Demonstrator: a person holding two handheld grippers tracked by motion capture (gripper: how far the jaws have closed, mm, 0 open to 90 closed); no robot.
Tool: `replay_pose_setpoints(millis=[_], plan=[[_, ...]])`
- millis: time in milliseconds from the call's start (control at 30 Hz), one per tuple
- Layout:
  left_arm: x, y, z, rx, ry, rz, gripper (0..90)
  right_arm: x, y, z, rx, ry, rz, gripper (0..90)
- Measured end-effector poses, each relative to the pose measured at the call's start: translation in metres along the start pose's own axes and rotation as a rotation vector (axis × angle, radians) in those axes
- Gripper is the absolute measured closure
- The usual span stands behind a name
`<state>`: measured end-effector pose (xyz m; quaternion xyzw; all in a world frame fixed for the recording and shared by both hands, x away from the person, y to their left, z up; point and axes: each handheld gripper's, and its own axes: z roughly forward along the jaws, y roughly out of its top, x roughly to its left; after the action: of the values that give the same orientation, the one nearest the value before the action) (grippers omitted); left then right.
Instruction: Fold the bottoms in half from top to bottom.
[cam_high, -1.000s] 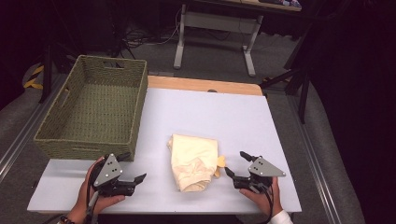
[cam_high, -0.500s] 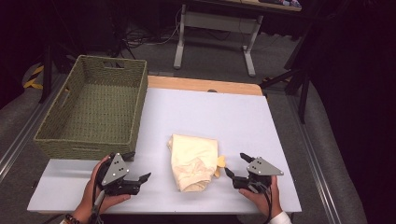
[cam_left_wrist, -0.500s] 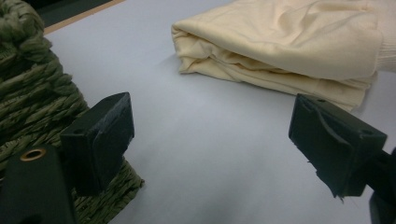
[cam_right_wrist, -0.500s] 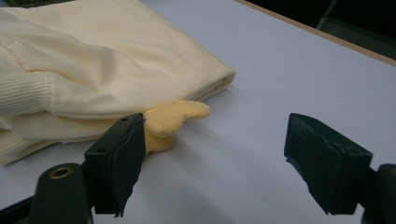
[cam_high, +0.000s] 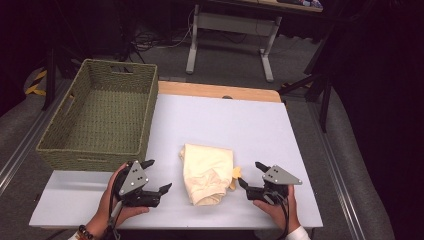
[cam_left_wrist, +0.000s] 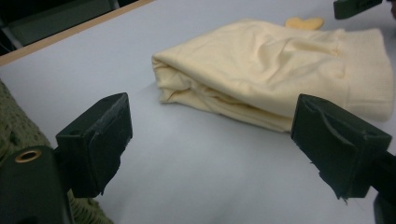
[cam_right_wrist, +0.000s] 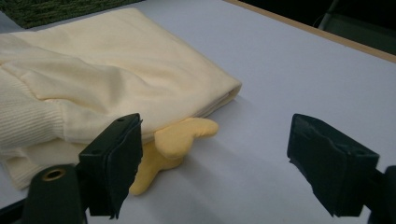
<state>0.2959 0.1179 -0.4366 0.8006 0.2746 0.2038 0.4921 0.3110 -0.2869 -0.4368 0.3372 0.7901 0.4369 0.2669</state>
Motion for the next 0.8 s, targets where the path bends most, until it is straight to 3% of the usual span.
replay_pose_setpoints(millis=[67,267,400,500,600,700,800], plan=[[0.0,0.004,0.005,-0.001,-0.02,-0.028,13.9,0.001,0.003,0.001,-0.007,0.005,0.001,18.8],[-0.005,0.013,0.017,0.008,-0.027,-0.025,13.9,0.002,0.01,0.004,-0.022,0.006,0.022,17.4],[-0.01,0.021,0.022,-0.015,-0.003,-0.027,15.7,0.005,0.015,0.007,-0.025,0.025,0.035,17.1],[-0.011,0.028,0.03,-0.015,-0.025,-0.041,15.6,0.008,0.018,0.01,-0.021,0.039,0.044,17.1],[-0.013,0.034,0.045,-0.005,-0.02,-0.068,15.7,0.011,0.023,0.018,-0.013,0.071,0.093,17.0],[-0.013,0.034,0.054,-0.006,-0.018,-0.103,15.8,0.012,0.026,0.023,-0.009,0.07,0.094,16.6],[-0.01,0.031,0.07,0.039,0.023,-0.133,16.0,0.012,0.026,0.035,0.022,0.096,0.153,15.9]])
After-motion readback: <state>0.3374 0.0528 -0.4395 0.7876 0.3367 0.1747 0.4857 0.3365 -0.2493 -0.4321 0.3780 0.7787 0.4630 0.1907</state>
